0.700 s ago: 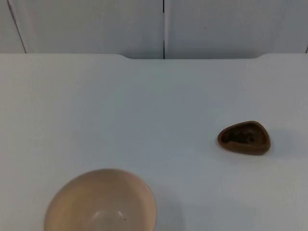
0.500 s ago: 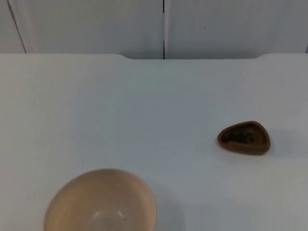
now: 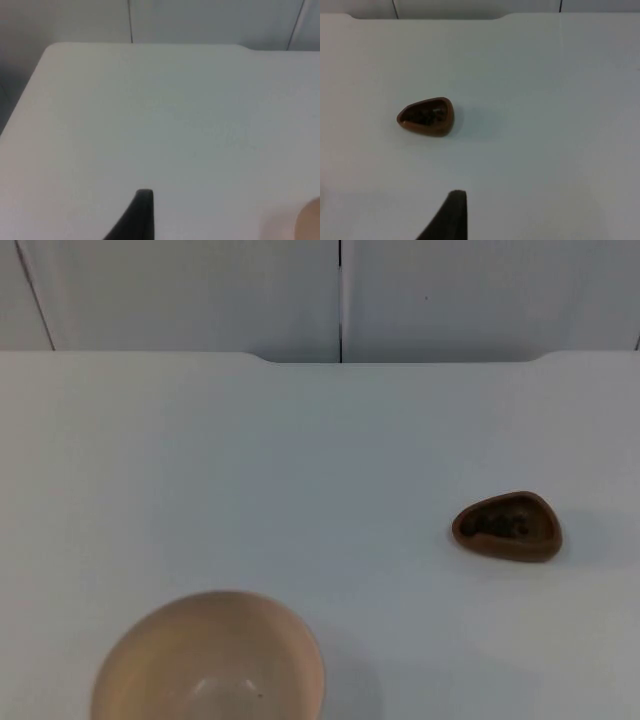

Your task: Pick up the bowl with the left hand and pour the coffee beans from the cup into the bowl with the right hand.

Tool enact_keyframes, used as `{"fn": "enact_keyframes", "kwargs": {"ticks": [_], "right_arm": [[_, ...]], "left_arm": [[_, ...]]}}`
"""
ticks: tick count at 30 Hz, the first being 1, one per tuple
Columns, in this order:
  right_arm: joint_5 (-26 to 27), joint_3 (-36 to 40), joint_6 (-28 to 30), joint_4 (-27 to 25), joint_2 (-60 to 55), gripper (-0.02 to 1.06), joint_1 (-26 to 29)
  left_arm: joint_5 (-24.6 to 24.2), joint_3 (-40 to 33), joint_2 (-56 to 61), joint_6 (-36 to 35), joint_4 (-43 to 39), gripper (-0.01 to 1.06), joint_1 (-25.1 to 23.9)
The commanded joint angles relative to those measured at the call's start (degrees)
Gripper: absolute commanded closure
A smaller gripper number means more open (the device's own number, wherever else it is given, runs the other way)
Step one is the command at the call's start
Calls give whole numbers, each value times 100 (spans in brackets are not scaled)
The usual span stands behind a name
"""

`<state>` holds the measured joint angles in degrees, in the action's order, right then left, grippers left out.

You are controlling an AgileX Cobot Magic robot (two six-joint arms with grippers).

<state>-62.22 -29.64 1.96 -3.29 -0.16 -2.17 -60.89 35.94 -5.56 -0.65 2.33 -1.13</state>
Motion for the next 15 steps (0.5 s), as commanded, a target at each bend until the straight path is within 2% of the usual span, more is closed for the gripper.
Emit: {"fn": "enact_keyframes", "kwargs": {"ticks": [1, 10, 15], "right_arm": [[48, 19, 35, 22, 16, -1, 26], [48, 19, 35, 22, 16, -1, 26], [48, 19, 35, 22, 16, -1, 26]], "left_arm": [[21, 36, -27, 21, 156, 0, -12], [34, 36, -522, 21, 703, 0, -12], [227, 36, -1114, 21, 980, 0, -12]]}}
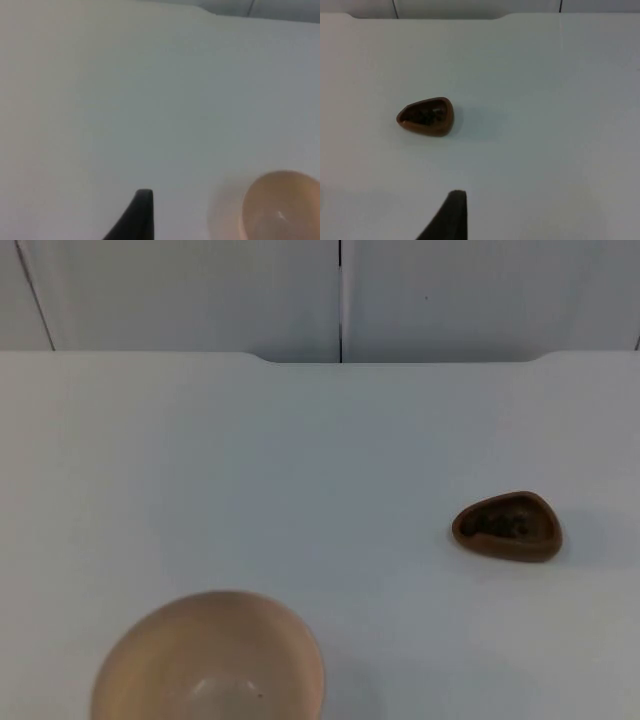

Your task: Pick up the bowl with the left hand and pour the coffee beans from the cup into the bowl with the right hand.

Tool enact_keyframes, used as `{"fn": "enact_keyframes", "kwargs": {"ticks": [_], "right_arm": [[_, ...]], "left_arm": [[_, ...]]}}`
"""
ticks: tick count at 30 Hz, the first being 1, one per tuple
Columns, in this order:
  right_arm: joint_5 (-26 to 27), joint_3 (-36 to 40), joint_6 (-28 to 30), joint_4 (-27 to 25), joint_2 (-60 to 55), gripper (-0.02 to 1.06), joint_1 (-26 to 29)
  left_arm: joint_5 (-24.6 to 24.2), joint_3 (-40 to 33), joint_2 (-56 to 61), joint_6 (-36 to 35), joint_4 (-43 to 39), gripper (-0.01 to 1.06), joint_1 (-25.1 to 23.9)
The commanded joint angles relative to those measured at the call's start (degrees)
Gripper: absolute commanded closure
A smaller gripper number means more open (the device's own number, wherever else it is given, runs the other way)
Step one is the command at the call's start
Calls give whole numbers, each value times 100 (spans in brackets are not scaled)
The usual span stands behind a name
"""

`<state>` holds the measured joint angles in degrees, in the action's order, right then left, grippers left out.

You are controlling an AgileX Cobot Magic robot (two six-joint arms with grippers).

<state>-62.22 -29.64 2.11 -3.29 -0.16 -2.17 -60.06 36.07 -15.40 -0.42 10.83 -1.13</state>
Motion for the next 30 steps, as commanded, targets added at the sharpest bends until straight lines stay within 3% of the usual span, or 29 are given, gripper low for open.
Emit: {"fn": "enact_keyframes", "kwargs": {"ticks": [1, 9, 30], "right_arm": [[48, 19, 20, 22, 16, -1, 26], [48, 19, 20, 22, 16, -1, 26], [48, 19, 20, 22, 16, -1, 26]], "left_arm": [[246, 23, -264, 42, 168, 0, -12], [673, 23, -1107, 167, 229, 0, -12], [699, 23, -2886, 1596, 1277, 0, -12]]}}
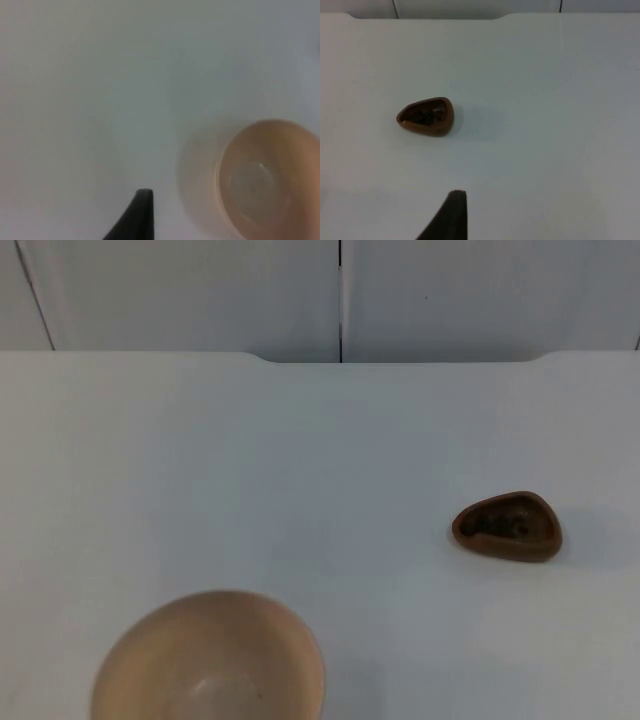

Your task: Pick up the bowl with the left hand and pour the coffee beans from the cup into the bowl with the right hand.

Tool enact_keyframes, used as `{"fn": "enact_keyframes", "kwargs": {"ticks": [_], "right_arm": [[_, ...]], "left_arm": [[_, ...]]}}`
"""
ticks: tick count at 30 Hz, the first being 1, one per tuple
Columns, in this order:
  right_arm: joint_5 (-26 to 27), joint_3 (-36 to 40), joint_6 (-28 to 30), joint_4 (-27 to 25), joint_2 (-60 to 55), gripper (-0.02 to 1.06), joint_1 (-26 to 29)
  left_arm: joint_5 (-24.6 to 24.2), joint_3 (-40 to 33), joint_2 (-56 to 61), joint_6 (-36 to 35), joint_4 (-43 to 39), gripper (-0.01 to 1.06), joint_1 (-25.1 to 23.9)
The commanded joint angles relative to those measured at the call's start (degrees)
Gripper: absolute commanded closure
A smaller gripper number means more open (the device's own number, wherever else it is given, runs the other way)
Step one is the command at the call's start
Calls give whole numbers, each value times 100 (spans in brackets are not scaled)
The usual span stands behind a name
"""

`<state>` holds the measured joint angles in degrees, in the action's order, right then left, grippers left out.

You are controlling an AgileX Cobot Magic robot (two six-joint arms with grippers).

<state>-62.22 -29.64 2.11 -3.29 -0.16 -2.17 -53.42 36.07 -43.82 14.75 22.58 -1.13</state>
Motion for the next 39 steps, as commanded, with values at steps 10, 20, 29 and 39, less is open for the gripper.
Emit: {"fn": "enact_keyframes", "kwargs": {"ticks": [10, 20, 29, 39], "right_arm": [[48, 19, 20, 22, 16, -1, 26], [48, 19, 20, 22, 16, -1, 26], [48, 19, 20, 22, 16, -1, 26], [48, 19, 30, 22, 16, -1, 26]], "left_arm": [[58, 23, -823, 294, 198, 0, 0], [98, 23, -1109, 445, 377, 0, 0], [29, 23, -1109, 445, 438, 3, 0], [20, 23, -1130, 445, 510, 4, 292]]}}
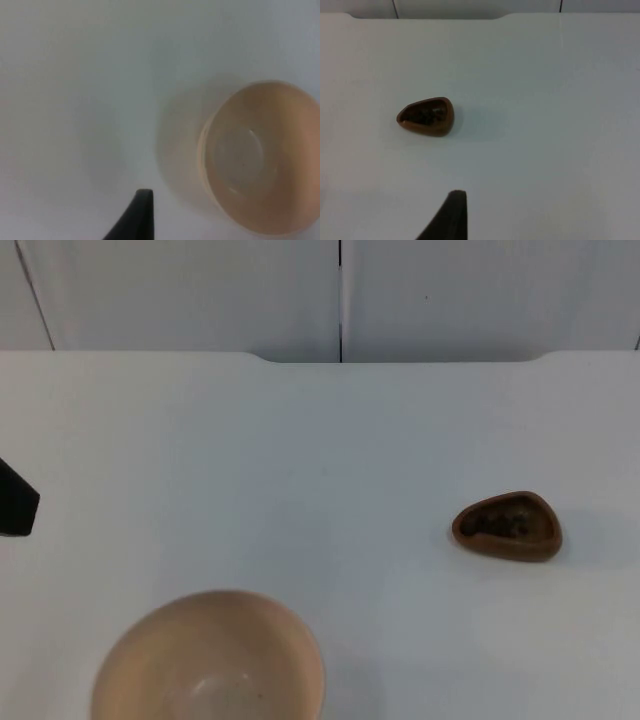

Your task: Pick up the bowl with the left hand and pour the coffee beans from the cup into the bowl with the right hand.

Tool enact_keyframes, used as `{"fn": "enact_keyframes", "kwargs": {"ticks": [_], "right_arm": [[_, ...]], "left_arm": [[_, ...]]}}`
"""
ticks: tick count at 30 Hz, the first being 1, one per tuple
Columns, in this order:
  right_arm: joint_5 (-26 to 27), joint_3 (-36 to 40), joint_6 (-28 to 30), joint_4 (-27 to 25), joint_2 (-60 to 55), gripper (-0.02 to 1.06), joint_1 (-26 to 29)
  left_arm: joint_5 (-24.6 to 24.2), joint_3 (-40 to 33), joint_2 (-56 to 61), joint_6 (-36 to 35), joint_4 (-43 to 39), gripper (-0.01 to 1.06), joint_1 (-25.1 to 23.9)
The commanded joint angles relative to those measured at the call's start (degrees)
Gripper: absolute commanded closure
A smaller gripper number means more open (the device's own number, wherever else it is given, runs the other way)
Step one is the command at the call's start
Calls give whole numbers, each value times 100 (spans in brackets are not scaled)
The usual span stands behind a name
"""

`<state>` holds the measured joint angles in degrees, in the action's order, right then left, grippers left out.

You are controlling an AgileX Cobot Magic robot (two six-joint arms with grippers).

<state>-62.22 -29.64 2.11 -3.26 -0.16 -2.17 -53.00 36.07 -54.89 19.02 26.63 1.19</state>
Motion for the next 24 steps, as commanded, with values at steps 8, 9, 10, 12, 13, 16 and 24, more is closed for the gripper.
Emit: {"fn": "enact_keyframes", "kwargs": {"ticks": [8, 9, 10, 12, 13, 16, 24], "right_arm": [[48, 19, 30, 19, 16, -1, 26], [48, 19, 30, 19, 16, -1, 26], [48, 19, 30, 19, 16, -1, 26], [48, 19, 30, 19, 16, -1, 26], [48, 19, 30, 19, 16, -1, 26], [48, 19, 30, 19, 16, -1, 26], [48, 19, 43, 19, 16, -1, 26]], "left_arm": [[444, 23, -556, -314, -238, 4, 363], [477, 23, -679, -351, -276, 4, 363], [503, 23, -783, -351, -289, 4, 363], [563, 23, -971, -351, -298, 4, 363], [608, 23, -1157, -351, -327, 4, 363], [596, 23, -1367, -351, -288, 4, 363], [863, -72, -1746, -281, -263, 4, 363]]}}
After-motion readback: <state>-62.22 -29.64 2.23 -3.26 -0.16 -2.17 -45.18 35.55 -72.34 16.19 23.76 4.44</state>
